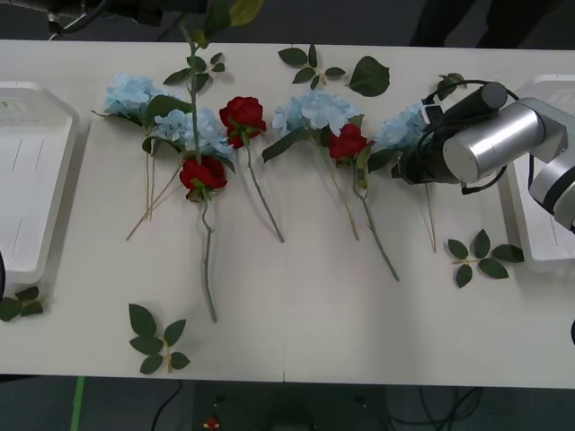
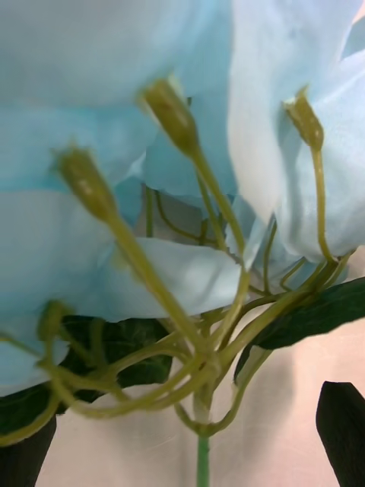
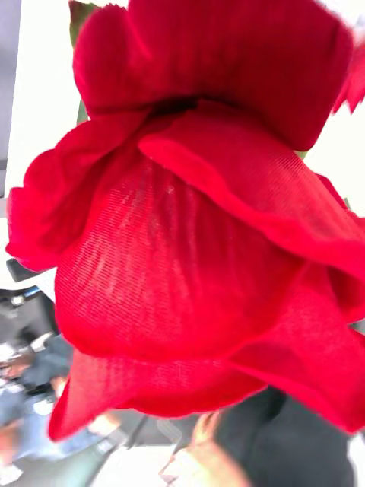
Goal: Place the red flowers into the right box and the blue flowers into the left box. If a person shows an open palm, hand one flower to the person first, then continue sorting.
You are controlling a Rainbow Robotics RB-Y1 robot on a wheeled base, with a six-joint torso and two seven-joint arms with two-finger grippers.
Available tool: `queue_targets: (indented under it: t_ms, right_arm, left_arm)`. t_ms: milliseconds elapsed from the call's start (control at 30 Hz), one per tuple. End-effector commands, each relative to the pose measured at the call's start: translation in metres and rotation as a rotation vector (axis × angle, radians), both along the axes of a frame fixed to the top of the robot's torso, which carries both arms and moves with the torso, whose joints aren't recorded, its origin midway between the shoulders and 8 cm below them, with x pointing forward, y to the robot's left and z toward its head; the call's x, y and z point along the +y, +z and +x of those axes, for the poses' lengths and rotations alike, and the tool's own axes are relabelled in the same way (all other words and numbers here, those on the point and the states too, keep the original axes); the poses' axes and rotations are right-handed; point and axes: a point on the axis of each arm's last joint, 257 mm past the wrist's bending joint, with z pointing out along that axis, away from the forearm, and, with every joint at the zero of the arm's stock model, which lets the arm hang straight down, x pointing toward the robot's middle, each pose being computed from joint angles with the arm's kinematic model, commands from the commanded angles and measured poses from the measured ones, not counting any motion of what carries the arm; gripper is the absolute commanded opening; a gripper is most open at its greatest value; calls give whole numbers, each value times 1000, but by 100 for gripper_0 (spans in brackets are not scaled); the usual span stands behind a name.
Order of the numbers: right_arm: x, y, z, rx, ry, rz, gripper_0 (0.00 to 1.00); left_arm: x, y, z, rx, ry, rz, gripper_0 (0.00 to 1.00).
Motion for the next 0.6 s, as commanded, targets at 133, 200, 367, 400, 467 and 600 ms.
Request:
queue_targets:
  t_ms: [133,200,367,400,467,600]
  right_arm:
    - [2,78,9,-108,251,-67,100]
    - [8,96,2,-138,336,-66,100]
    - [20,129,-17,-222,522,-72,100]
    - [25,135,-24,-244,571,-75,100]
    - [32,150,-35,-294,647,-75,100]
    - [43,179,-69,-399,785,-27,100]
  left_arm:
    - [-65,65,-30,-291,-208,-116,0]
    - [-87,73,-43,-313,-265,-227,0]
    - [-117,104,-67,-364,-341,-449,0]
    - [-123,110,-72,-375,-355,-488,0]
    - [-131,115,-77,-394,-365,-526,0]
    - [-148,113,-73,-400,-344,-548,0]
